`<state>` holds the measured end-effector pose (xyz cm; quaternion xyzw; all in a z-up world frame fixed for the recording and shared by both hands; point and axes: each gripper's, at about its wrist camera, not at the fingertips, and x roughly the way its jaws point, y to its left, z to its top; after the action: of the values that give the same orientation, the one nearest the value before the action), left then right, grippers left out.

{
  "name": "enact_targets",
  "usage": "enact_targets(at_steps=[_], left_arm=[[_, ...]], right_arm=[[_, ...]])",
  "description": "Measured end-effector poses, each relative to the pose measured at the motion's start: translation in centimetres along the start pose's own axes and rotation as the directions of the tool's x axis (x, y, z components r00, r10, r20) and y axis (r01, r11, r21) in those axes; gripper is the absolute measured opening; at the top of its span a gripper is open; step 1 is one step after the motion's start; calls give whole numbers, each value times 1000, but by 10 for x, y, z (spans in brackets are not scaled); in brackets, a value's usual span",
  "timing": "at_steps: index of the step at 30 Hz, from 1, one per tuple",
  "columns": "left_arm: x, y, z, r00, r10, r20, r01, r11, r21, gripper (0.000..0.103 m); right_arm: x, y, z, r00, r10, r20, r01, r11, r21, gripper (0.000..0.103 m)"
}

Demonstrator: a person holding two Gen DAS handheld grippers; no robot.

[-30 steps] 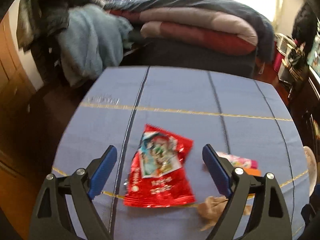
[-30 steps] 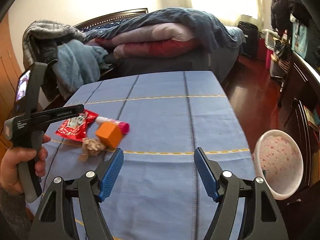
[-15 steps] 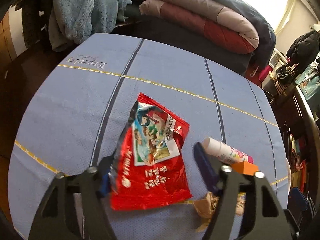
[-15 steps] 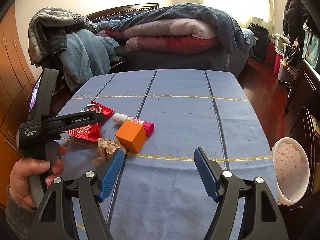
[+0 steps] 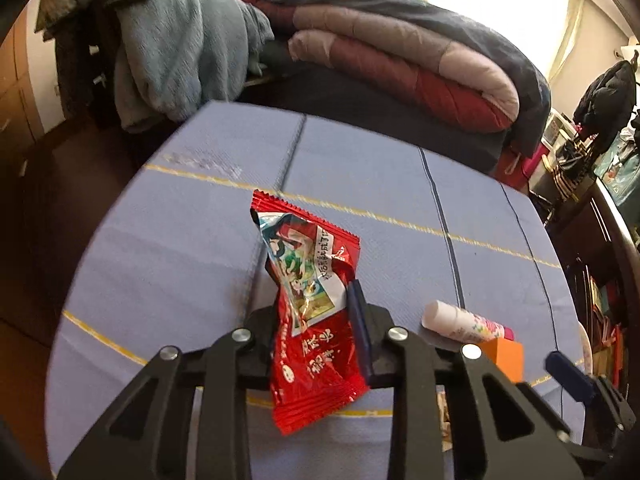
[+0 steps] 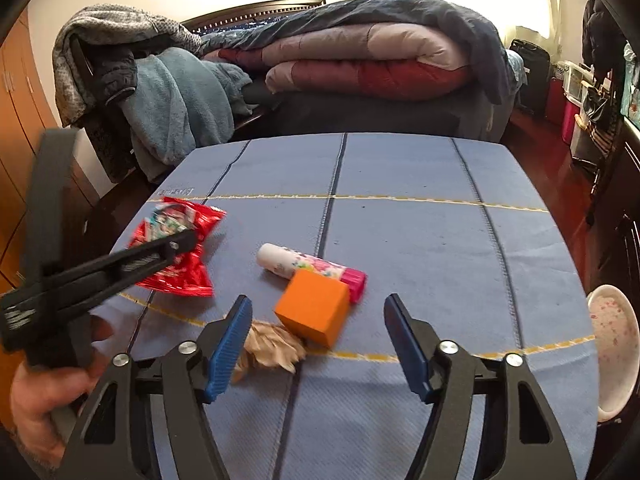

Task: Collect trash
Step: 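Grasp the red snack bag with the left gripper while the right grasps the orange cube, then carry the red snack bag and orange cube over the pink bin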

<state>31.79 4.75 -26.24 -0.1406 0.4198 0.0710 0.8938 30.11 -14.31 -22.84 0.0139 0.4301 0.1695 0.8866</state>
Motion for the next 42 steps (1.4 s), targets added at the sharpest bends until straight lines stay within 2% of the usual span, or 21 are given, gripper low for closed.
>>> enact_targets(at_steps=[2,8,15,29,42], left_arm=[[-5,4,3,1000,2,13,-2,1000,-6,30],[-13,14,9,1000,1,30,-1,1000,-10,30],[-14,11,7,999,-5,31,5,1000,1,30],[-29,-19,3,998,-30,51,26,998,65,30],[-51,-74,-2,995,-73,75,59,984,168,30]], right_arm=[[8,3,2,1000,-4,-12,4,1000,8,63],[31,2,2,997,-28,-68,32,998,60,45],[22,-6,-1,999,-9,-47,12,997,77,38],[-12,-35,-9,1000,-12,1,12,995,103,37],[-42,-70,-20,999,-9,48,1,989,150,37]])
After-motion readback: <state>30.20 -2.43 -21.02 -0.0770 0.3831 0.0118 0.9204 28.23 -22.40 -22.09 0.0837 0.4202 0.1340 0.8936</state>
